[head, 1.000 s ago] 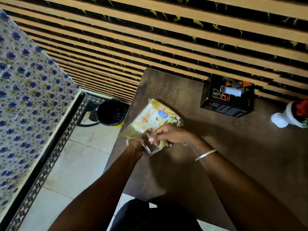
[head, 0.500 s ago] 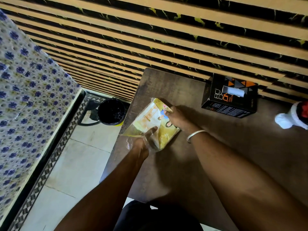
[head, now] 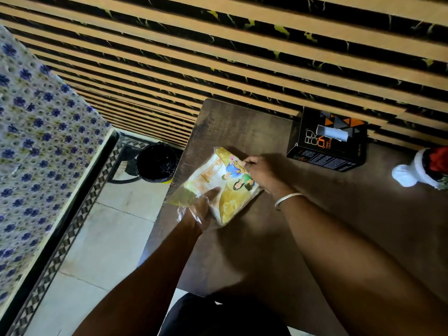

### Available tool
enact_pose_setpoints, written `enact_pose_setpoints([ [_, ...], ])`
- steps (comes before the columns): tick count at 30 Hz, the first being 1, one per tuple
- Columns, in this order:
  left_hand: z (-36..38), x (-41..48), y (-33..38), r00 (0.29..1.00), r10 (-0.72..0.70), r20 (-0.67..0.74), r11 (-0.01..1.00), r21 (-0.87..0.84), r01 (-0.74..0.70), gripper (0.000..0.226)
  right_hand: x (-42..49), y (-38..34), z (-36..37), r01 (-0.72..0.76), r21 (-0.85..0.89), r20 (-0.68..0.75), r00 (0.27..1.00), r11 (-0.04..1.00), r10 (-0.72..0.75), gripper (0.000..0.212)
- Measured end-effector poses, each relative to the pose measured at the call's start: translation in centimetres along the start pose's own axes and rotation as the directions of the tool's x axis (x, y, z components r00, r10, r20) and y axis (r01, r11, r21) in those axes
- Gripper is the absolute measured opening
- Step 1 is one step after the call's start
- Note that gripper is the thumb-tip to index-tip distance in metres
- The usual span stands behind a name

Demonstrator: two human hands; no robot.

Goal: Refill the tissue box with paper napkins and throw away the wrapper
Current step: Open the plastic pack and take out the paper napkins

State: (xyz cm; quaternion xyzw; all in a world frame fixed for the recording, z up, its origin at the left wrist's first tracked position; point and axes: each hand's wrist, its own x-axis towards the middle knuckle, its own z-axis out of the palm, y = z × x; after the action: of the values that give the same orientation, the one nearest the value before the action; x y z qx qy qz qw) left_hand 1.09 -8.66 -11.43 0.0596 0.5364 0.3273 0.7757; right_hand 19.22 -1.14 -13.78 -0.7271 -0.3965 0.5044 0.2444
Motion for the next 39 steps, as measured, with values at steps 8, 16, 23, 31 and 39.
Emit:
enact_pose_setpoints([
  [8,-2.3,-1.3,0.2,0.984,0.172,-0.046,0.979,0.117,-0.166,0.041,0.8,-1.2,-1.4,0.009,-0.116,-0.274,0.961,0.993,-0.041,0.018],
  [16,-6.8,-3.6,2.3,0.971,0.229,-0.069,0.970,-0.068,-0.234,0.050,0.7,-2.4,-5.2,-0.189,-0.066,-0.560,0.820,0.980,0.120,0.027],
  [23,-11.2,-5.5,5.7,0.949,0.283,-0.135,0.943,-0.140,-0.302,0.063,0.3,-2.4,-4.6,-0.252,0.064,-0.567,0.787,0.966,0.242,0.029],
  [31,-9.5,-7.0,5.8,0.961,0.277,0.004,0.955,-0.109,-0.275,0.037,-0.4,-2.9,-2.8,-0.264,0.042,-0.541,0.805,0.964,0.244,0.026],
  [39,-7.3,-7.3,5.8,0.965,0.188,0.185,0.982,-0.062,-0.180,0.048,-0.4,-2.5,-1.6,-0.069,-0.049,-0.464,0.885,0.996,0.038,0.017],
])
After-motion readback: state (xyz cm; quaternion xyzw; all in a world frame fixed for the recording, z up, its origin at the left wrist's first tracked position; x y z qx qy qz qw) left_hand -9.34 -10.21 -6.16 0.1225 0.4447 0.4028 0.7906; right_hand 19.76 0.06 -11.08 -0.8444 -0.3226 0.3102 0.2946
